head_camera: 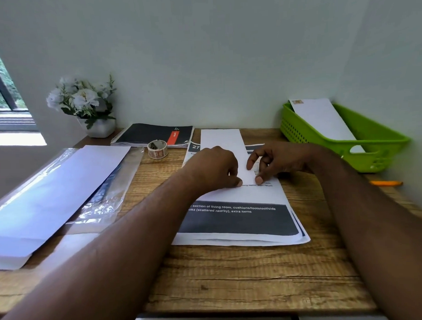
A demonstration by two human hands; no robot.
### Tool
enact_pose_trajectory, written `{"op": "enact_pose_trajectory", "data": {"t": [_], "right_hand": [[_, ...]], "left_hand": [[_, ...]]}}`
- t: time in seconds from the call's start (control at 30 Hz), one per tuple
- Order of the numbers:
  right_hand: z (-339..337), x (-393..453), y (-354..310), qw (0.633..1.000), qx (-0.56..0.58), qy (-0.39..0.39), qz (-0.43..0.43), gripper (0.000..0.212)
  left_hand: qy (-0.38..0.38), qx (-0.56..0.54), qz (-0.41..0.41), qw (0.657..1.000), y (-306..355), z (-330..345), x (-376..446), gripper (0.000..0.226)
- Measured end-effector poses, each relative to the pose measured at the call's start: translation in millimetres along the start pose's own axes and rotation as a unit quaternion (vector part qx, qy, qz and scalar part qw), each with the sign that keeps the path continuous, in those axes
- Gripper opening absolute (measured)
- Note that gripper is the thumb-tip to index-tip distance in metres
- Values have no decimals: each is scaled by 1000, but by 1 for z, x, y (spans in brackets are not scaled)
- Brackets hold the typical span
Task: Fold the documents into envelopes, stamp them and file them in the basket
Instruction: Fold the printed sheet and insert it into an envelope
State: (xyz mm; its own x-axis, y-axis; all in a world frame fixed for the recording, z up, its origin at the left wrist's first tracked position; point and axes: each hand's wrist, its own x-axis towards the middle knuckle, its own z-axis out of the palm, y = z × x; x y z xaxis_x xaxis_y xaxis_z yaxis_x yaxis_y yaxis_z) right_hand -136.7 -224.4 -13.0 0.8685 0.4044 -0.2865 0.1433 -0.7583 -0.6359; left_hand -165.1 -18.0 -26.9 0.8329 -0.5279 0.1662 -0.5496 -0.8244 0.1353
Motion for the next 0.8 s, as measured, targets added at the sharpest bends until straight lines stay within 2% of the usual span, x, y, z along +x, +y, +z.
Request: {"op": "enact_pose_trajectory", "data": {"t": [0.17,0.37,0.43,0.57,0.67,0.73,0.8], "right_hand": [[2,-1,-12,997,35,66,32,27],[9,-7,-30,983,73,129,106,15],[17,-6,-38,974,100,173,102,12],[35,6,-53,941,107,316,55,17],[34,10,-52,912,227,338,57,17],[25,10,-47,895,311,306,92,21],[20,9,-39,853,429,268,130,24]], "left_hand": [[22,22,23,999,1,-1,1,23],[12,15,24,1000,0,1,2,32],[13,19,24,999,0,1,3,29],[28,49,40,998,3,0,3,28],[38,62,48,996,4,1,3,27],[47,59,50,996,4,1,3,26],[60,48,49,996,2,2,3,27]]}}
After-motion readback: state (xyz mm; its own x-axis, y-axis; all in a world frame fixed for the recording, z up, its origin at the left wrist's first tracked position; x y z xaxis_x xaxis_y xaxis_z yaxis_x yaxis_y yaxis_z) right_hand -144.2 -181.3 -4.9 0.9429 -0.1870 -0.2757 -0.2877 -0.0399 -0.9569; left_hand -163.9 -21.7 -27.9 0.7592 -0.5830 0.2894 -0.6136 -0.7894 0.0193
